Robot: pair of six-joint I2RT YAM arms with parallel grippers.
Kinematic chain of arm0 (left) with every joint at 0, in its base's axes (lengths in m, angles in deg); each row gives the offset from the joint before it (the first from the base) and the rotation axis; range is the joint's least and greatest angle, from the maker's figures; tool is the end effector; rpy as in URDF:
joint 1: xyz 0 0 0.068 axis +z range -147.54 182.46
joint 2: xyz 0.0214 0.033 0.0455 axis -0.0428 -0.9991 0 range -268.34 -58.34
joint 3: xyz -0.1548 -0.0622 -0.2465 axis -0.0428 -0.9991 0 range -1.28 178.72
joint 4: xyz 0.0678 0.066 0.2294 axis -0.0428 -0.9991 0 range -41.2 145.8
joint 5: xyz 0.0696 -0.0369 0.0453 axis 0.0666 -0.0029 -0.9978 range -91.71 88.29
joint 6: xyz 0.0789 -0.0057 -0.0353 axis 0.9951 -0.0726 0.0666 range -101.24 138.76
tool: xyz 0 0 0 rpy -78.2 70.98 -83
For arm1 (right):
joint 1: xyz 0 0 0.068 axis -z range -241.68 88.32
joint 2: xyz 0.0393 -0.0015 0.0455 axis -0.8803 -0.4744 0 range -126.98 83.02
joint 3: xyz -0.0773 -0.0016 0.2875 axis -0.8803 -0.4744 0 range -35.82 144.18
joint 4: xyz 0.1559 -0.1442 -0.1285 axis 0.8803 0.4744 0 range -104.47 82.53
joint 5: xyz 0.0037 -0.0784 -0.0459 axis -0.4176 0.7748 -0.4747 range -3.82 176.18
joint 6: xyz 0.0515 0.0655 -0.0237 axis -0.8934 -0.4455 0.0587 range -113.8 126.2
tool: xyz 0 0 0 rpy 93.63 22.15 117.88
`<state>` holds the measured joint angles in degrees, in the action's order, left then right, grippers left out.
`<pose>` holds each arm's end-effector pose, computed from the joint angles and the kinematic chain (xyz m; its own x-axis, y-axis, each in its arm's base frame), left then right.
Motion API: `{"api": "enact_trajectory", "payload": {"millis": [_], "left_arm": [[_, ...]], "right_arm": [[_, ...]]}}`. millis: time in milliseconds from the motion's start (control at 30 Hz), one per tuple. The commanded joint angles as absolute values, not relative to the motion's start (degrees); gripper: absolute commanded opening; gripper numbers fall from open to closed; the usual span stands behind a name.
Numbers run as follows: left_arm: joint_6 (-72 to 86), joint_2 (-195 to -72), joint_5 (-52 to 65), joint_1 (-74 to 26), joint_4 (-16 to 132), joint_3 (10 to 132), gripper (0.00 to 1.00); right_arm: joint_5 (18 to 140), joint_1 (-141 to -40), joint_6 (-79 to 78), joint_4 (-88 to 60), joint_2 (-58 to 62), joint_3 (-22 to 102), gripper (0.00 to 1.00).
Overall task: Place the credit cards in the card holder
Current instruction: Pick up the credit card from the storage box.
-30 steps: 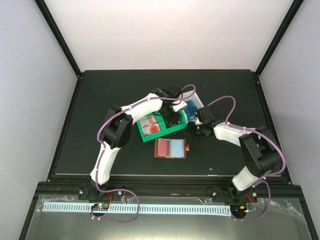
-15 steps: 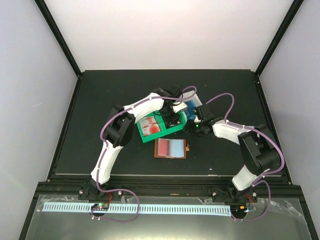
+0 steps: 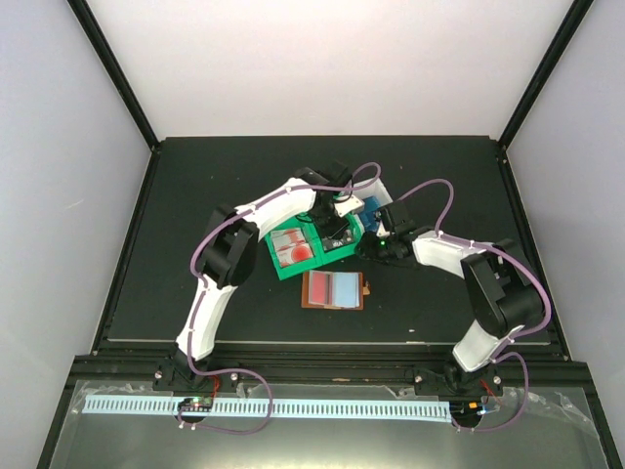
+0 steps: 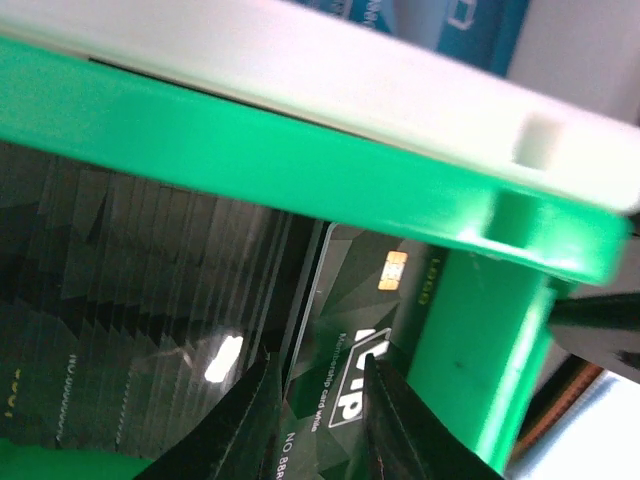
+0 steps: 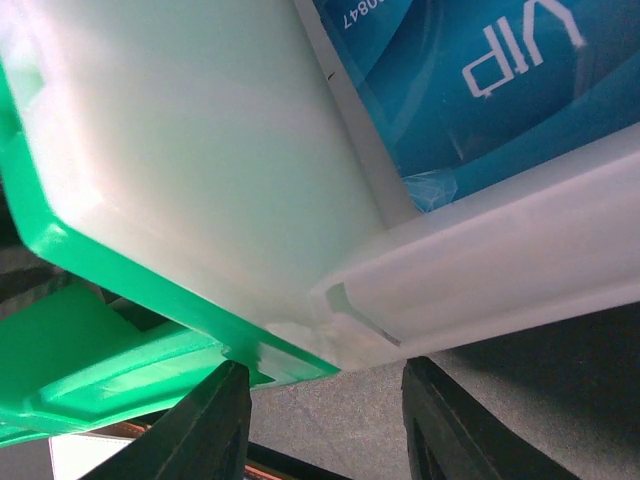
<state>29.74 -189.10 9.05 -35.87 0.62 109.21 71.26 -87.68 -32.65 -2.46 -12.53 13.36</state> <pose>0.3707 -0.3111 0.1648 -0.6224 0.7305 -0.2811 0.7788 0.6137 -0.1297 0.2864 0.1616 0.1502 -0.9378 0.2170 -0.2709 0.0556 0.8644 0.4997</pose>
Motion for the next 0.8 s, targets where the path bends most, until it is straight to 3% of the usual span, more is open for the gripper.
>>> {"api": "enact_trajectory", "payload": {"millis": [0, 433, 767], "left_arm": [[30.49, -185.88, 14.89, -36.7, -4.39, 110.51, 0.24], [29.07, -184.21, 15.99, -37.47, -7.85, 108.97, 0.23], [28.84, -184.58, 13.38, -37.71, -6.11, 107.88, 0.32]], "right_arm": [[72.8, -87.98, -32.22, -4.1, -14.95, 13.69, 0.43], [72.07, -88.04, -32.0, -4.28, -15.2, 13.59, 0.43], [71.59, -88.03, -31.78, -4.46, -15.24, 13.59, 0.43]]}}
